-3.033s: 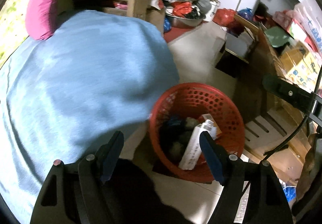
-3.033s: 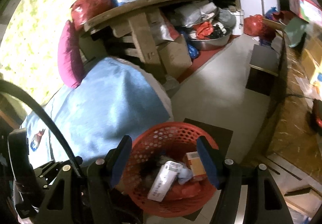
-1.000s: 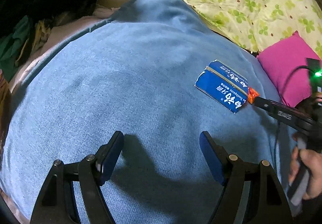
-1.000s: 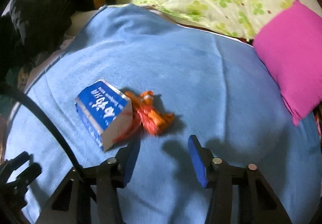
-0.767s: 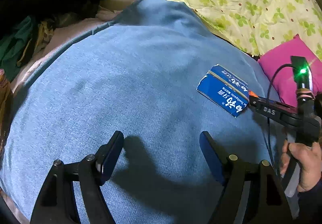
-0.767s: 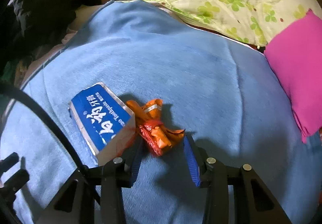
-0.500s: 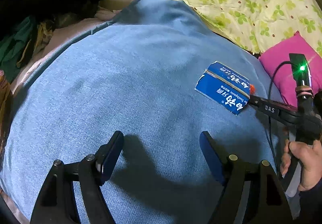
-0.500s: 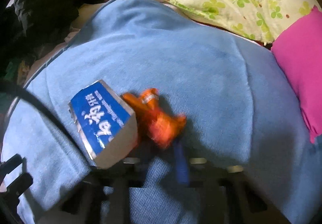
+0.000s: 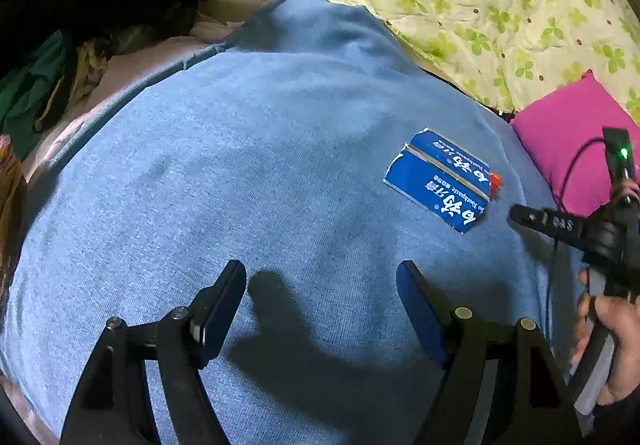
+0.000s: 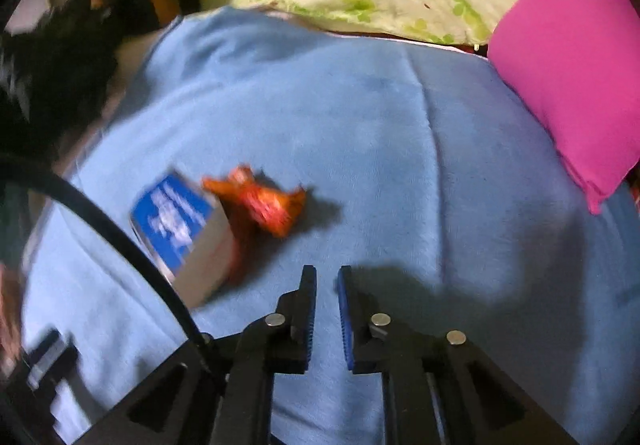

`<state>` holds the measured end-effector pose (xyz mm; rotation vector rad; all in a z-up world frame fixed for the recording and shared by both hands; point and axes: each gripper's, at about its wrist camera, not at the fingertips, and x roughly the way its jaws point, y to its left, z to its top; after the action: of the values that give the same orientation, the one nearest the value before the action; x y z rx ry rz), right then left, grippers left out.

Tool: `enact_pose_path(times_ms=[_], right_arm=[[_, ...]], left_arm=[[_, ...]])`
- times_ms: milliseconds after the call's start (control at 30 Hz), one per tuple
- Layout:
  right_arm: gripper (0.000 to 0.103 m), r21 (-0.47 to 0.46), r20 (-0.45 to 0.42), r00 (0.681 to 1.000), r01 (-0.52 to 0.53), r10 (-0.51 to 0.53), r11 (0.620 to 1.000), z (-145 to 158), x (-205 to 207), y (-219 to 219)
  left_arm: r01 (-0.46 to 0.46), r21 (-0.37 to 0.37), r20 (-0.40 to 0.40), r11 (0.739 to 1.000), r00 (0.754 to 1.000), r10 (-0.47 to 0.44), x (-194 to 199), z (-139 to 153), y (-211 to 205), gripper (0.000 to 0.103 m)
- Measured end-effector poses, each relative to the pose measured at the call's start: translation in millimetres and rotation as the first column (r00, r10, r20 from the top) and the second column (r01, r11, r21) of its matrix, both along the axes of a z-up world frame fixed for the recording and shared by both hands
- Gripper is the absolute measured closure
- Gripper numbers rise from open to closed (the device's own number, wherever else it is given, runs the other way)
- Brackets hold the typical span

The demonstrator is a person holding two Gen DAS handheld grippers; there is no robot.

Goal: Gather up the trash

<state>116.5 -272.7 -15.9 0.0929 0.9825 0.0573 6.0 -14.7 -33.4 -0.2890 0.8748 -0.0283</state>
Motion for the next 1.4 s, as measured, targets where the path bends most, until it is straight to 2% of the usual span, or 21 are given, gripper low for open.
enact_pose_path(times_ms=[100,133,167,233,300,400,500,533,600,633,667,767,867,933,1033,1133,1267,1333,1367,1400], right_arm=[[0.089,0.024,-0.032,0.999,-0.012,0.013,1.0,-12,6,22],[0.088,0.042,-0.047,0.998,-0.044,0.046,0.998,-16,3,36],[0.088,0.052,-0.038,0.995,-0.086,0.088,0.995,-14,-1,48],[0.088,0.09,0.003,0.97,-0.242,0.243,0.966,-5,-20,82],[0.087,0.11,0.039,0.948,-0.317,0.315,0.942,4,-37,96],[0.087,0.135,0.021,0.965,-0.264,0.263,0.955,5,-43,81],[0.086,0.133,0.002,0.986,-0.167,0.168,0.977,3,-46,47],[0.082,0.128,-0.008,0.991,-0.131,0.133,0.983,2,-47,33],[0.067,0.133,-0.007,0.997,-0.071,0.072,0.989,2,-54,10],[0.046,0.143,-0.001,0.999,-0.04,0.04,0.989,3,-60,-1],[0.03,0.154,0.013,1.0,-0.009,0.007,0.988,4,-67,-12],[0.03,0.186,0.032,0.999,0.033,-0.039,0.982,4,-82,-35],[0.03,0.204,0.028,0.997,0.063,-0.07,0.977,3,-96,-49],[0.03,0.213,0.031,0.996,0.078,-0.087,0.974,2,-101,-61],[0.03,0.227,0.035,0.993,0.104,-0.115,0.968,3,-110,-77],[0.03,0.228,0.04,0.991,0.118,-0.131,0.967,5,-112,-86],[0.03,0.215,0.042,0.991,0.112,-0.124,0.97,7,-104,-83],[0.03,0.197,0.046,0.994,0.092,-0.103,0.976,9,-95,-75],[0.03,0.187,0.049,0.995,0.081,-0.092,0.979,9,-90,-69],[0.03,0.178,0.051,0.995,0.073,-0.083,0.981,9,-85,-64]], left_arm=[[-0.037,-0.008,0.02,0.999,0.999,0.037,-2,4,8,0.025],[-0.057,-0.012,0.029,0.998,0.998,0.058,-3,6,12,0.025],[-0.076,-0.016,0.038,0.997,0.996,0.077,-4,8,16,0.025],[-0.139,-0.025,0.065,0.99,0.988,0.14,-8,13,28,0.025],[-0.208,-0.029,0.087,0.978,0.974,0.21,-12,17,41,0.025],[-0.261,-0.036,0.091,0.965,0.96,0.263,-15,17,51,0.022],[-0.227,-0.029,0.066,0.973,0.971,0.229,-11,14,45,0.022],[-0.213,-0.027,0.06,0.977,0.975,0.214,-9,13,41,0.021],[-0.165,-0.021,0.039,0.986,0.985,0.166,-5,10,30,0.021],[-0.133,-0.01,0.031,0.991,0.991,0.133,-1,9,21,0.021],[-0.102,0.004,0.022,0.995,0.995,0.102,3,10,12,0.021],[-0.01,0.046,0.012,0.999,1.0,0.01,15,14,-16,0.021],[0.058,0.116,0.02,0.992,0.998,-0.061,34,24,-49,0.02],[0.111,0.178,0.02,0.978,0.993,-0.116,47,28,-73,0.019],[0.153,0.301,0.007,0.941,0.987,-0.162,66,27,-100,0.018],[0.168,0.327,-0.019,0.93,0.985,-0.171,82,19,-110,0.017],[0.2,0.321,-0.091,0.926,0.979,-0.18,96,-2,-106,0.017],[0.181,0.245,-0.072,0.952,0.983,-0.168,96,-5,-92,0.02],[0.162,0.184,-0.055,0.969,0.986,-0.155,95,-4,-80,0.026],[0.153,0.169,-0.054,0.974,0.988,-0.146,96,-3,-75,0.042]])
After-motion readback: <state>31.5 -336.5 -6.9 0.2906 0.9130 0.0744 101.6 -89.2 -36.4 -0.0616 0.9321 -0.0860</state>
